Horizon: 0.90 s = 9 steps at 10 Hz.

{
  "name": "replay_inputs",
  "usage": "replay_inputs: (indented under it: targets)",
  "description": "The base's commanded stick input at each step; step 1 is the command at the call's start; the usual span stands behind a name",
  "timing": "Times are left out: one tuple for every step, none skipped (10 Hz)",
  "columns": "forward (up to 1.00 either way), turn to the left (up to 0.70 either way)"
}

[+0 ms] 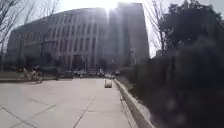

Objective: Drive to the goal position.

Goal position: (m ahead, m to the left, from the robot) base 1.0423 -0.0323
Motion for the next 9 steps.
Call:
replay_inputs:
  targets:
    - [1.0,0.11]
    - [1.0,0.14]
    - [1.0,0.17]
    - [1.0,0.2]
    - [0.99,0.22]
    - [0.93,0.14]
    - [0.87,0.06]
    - [0.75,0.0]
    - [0.35,0.0]
